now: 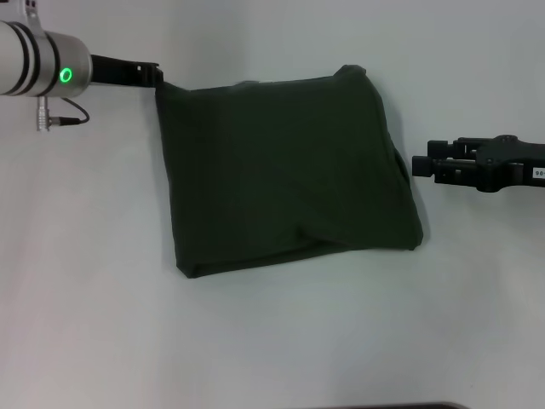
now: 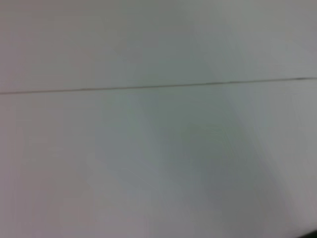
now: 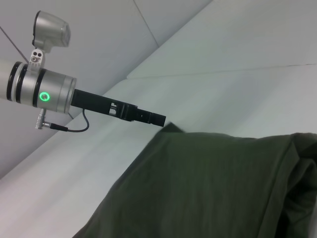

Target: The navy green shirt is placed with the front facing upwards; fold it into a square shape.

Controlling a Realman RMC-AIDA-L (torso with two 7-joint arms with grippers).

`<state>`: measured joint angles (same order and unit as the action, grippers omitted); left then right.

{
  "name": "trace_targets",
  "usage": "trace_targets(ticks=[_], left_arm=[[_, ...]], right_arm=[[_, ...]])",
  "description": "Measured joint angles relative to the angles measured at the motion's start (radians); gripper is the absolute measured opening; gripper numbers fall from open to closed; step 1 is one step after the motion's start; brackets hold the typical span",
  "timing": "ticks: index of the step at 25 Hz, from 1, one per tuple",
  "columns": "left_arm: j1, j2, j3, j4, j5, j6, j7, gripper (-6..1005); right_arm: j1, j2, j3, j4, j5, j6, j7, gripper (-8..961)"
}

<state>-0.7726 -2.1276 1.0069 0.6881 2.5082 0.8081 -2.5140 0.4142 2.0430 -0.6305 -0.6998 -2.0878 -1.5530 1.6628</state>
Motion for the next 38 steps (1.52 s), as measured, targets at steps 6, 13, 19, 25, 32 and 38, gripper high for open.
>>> trace_targets(ticks=[6, 13, 19, 25, 32, 38], left_arm=[[0.023, 0.001, -0.043, 0.021, 0.005, -0.005, -0.005, 234], [0.085, 0.006, -0.133, 0.199, -0.041, 0.205, 0.022, 490], [0.089, 0.027, -0.279, 0.231, -0.216, 0.583, 0.145, 615], [0.08, 0.006, -0.292, 0.166, -0.32, 0.663, 0.202, 614], [0.144, -0.01, -0.342, 0.14, -0.398, 0.657, 0.263, 612], [0.192, 0.026, -0.438, 0.108, -0.424, 0.661, 0.289, 612]], right_arm=[[0.0, 0.0, 0.0, 0.0, 0.0, 0.001, 0.0, 596], [0.001, -0.006, 0.009, -0.005, 0.003, -0.003, 0.036, 595], [0.018, -0.017, 0.045, -0.012, 0.009, -0.005, 0.044, 595], [0.068, -0.018, 0.086, -0.01, 0.009, 0.056, 0.06, 595], [0.153, 0.048, 0.062, 0.059, 0.069, 0.157, -0.084, 595], [0.186, 0.05, 0.038, 0.305, 0.212, 0.194, -0.62, 595]])
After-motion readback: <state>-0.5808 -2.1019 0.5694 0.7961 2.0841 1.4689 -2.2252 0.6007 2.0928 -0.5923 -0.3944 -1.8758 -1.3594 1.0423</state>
